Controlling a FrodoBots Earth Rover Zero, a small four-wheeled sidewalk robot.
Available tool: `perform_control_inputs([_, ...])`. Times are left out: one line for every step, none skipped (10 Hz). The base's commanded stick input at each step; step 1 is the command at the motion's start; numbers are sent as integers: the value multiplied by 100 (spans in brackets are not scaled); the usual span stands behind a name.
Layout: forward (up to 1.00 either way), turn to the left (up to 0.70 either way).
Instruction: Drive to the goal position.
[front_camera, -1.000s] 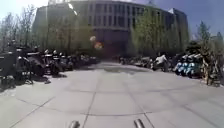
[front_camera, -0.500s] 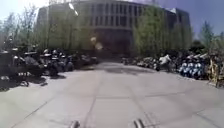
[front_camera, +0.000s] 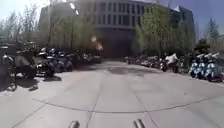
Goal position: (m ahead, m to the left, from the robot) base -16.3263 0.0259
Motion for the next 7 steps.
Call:
perform_control_inputs([100,0])
perform_control_inputs([100,0])
perform_control_inputs([100,0])
perform_control_inputs([100,0])
perform_control_inputs([0,0])
perform_control_inputs([0,0])
perform_control_inputs([0,0])
